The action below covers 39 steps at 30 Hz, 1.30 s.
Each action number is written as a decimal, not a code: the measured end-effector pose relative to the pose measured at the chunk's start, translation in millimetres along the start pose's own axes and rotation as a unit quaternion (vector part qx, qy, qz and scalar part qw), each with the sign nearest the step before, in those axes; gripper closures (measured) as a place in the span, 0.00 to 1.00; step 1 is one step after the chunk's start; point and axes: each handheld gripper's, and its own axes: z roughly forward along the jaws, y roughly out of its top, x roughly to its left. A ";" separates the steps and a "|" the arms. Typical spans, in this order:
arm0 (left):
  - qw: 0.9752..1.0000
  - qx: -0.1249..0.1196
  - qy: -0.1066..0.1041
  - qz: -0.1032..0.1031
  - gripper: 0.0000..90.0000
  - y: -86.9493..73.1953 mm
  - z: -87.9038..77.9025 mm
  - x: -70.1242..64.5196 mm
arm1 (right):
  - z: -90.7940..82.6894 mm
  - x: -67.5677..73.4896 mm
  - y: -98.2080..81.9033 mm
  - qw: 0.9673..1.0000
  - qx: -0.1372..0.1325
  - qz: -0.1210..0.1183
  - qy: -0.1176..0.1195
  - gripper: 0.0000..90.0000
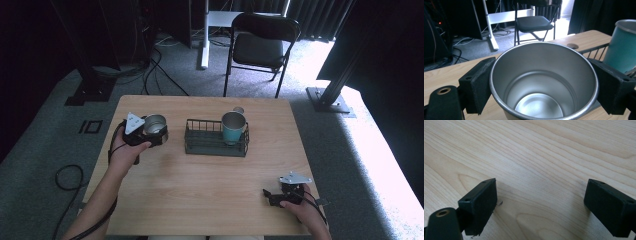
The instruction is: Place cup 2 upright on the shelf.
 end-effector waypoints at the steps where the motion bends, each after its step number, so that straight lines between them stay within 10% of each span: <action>1: 1.000 -0.003 -0.001 0.003 0.16 3.3 0.0 -1.6 | 0.0 0.0 0.0 1.000 0.000 0.000 0.000 0.12; 14: 0.999 -0.026 -0.041 0.020 0.16 44.5 11.3 -35.3 | 0.0 0.0 0.0 1.000 0.000 0.000 0.000 0.12; 39: 0.997 -0.011 -0.073 0.025 0.16 62.3 62.7 -83.7 | 0.1 0.0 0.0 1.000 -0.001 0.000 0.000 0.12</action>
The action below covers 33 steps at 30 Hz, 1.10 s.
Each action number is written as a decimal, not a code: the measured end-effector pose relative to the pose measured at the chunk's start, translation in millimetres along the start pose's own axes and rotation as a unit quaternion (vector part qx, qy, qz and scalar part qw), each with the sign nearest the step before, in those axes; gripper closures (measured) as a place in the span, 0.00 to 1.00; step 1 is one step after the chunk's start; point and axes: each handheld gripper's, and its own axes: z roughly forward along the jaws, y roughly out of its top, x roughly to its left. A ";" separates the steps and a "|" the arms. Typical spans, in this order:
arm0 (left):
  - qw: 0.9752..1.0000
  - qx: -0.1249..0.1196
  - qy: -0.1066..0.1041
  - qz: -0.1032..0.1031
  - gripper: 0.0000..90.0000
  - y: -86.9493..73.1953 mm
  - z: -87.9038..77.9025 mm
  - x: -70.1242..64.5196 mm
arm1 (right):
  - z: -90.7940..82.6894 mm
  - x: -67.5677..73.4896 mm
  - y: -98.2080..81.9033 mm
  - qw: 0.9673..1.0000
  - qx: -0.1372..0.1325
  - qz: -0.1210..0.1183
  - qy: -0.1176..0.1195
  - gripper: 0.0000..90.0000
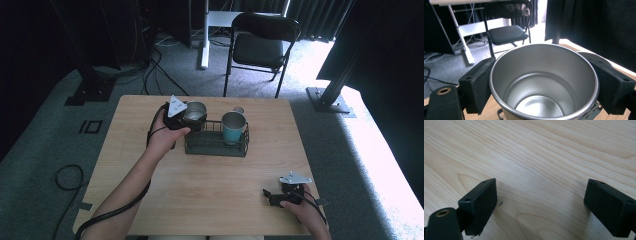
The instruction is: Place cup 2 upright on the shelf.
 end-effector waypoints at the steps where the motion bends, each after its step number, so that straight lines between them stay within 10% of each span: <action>1: 1.000 0.001 0.001 -0.002 0.16 -0.6 2.4 -0.9 | 0.0 0.0 0.0 1.000 0.000 0.000 0.000 0.12; 33: 0.998 0.020 0.036 -0.037 0.16 -35.3 55.4 -22.0 | -0.1 0.0 -0.1 1.000 0.000 0.000 0.000 0.12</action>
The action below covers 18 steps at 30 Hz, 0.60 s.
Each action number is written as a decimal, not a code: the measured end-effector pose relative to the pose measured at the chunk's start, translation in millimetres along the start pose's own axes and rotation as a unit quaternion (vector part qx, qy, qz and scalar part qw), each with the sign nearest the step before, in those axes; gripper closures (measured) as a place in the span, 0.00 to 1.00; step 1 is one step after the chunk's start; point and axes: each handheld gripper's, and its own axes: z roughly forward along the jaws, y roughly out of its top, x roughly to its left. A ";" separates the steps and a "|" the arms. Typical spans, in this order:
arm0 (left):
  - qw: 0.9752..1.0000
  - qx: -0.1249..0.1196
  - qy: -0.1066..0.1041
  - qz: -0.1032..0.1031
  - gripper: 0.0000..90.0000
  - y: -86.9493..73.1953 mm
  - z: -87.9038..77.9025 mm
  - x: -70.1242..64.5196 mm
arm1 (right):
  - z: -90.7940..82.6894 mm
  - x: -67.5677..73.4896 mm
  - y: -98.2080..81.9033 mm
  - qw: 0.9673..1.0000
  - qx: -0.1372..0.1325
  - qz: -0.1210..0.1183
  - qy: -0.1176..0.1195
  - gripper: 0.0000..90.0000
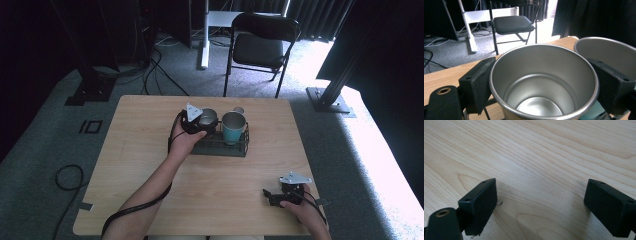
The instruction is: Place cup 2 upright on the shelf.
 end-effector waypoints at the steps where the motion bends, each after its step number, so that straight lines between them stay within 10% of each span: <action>1: 1.000 -0.001 0.000 -0.002 0.16 -1.5 1.1 0.7 | 0.0 0.0 0.0 1.000 0.000 0.000 0.000 0.12; 18: 1.000 0.010 0.003 0.010 0.15 -18.9 12.5 0.5 | 0.0 -0.1 0.0 1.000 0.000 -0.001 0.000 0.12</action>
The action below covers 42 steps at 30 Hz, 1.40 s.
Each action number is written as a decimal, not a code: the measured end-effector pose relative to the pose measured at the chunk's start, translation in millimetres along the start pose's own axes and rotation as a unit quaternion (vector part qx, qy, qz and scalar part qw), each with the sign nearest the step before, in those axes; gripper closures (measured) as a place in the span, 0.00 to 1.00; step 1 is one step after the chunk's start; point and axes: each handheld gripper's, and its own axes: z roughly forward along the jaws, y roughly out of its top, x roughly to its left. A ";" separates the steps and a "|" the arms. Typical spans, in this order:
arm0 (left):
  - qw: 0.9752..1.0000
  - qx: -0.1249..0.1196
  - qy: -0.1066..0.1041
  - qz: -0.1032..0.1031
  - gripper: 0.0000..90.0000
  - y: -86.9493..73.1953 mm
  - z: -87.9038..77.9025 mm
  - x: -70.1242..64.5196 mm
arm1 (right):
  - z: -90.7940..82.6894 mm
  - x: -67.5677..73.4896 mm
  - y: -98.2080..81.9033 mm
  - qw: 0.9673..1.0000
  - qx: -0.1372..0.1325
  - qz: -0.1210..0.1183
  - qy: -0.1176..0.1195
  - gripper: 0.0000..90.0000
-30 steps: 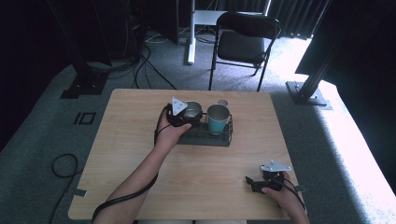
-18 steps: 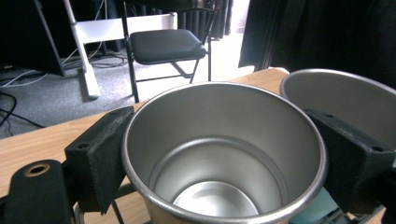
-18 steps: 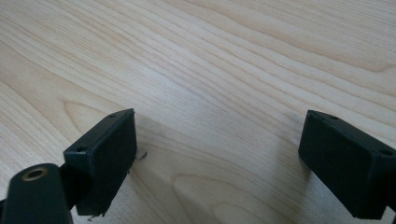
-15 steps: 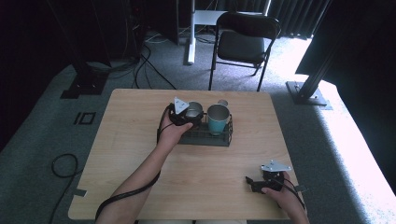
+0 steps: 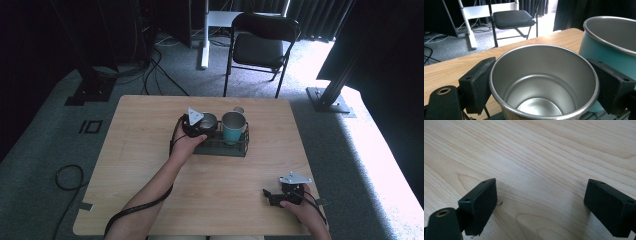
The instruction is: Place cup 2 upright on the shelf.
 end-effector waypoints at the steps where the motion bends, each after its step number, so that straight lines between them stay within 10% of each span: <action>1: 1.000 0.000 0.000 0.000 0.15 -0.5 -0.1 -0.3 | 0.0 0.0 0.0 1.000 0.000 0.000 0.000 0.12; 10: 0.999 0.010 -0.021 0.022 0.08 4.6 -9.4 -5.7 | 0.0 0.1 0.0 1.000 0.000 0.000 0.000 0.12; 42: 0.999 0.008 -0.035 -0.009 0.08 6.4 -67.1 20.0 | 0.0 0.1 0.0 1.000 0.000 0.000 0.000 0.12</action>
